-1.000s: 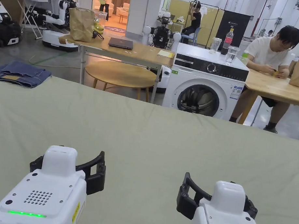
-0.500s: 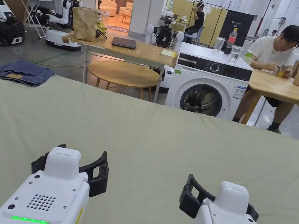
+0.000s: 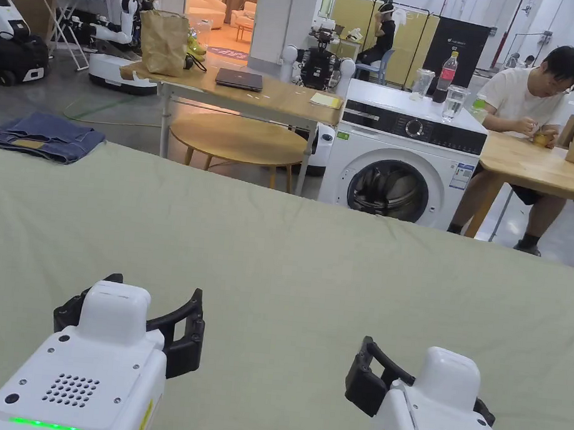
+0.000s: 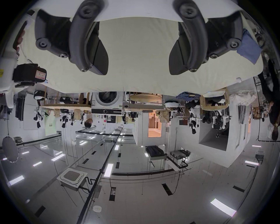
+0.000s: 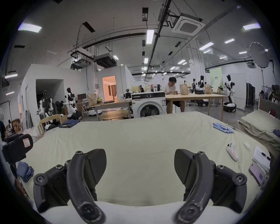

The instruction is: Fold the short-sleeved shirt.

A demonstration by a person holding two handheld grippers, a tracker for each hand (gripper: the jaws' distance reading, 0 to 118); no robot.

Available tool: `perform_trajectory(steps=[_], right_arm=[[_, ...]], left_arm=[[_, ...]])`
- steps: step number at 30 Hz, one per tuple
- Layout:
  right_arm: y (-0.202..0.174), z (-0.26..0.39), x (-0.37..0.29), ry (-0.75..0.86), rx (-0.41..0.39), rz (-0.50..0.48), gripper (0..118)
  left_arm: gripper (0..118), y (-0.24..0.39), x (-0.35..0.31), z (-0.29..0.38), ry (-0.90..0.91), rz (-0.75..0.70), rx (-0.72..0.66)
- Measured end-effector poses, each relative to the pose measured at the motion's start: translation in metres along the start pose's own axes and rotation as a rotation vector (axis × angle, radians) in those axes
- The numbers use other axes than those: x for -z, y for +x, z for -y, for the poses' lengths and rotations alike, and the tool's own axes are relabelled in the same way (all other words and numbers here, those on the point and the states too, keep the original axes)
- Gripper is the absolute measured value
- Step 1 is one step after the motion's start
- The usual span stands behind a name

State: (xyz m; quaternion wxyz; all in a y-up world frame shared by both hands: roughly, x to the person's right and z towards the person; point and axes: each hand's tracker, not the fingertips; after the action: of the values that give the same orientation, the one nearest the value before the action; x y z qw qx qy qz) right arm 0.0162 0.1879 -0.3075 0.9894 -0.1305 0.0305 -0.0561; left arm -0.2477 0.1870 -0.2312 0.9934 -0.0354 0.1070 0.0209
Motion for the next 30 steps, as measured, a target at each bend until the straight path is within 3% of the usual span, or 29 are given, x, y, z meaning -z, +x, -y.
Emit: perform_trajectory(steps=[5,19,25,30], right_arm=[[0.0013,-0.0008,0.0026,-0.027,0.047,-0.021,94],[0.0010,-0.0068,0.0003,-0.016,0.051,0.024,94],[-0.0029,-0.0082,0.0012,0.020,-0.020,0.071,94],[-0.0022,-0.0034,0.0076,-0.002,-0.023,0.092,94]], left_arm=[[83,0.0051,0.0026,-0.0002,-0.021,0.007,0.023],[83,0.0068,0.0033,0.0065,-0.002,-0.008,-0.046],[83,0.0102,0.0053,0.0034,-0.003,-0.012,-0.002],[83,0.0078,0.0048,0.0008,0.010,0.019,-0.018]])
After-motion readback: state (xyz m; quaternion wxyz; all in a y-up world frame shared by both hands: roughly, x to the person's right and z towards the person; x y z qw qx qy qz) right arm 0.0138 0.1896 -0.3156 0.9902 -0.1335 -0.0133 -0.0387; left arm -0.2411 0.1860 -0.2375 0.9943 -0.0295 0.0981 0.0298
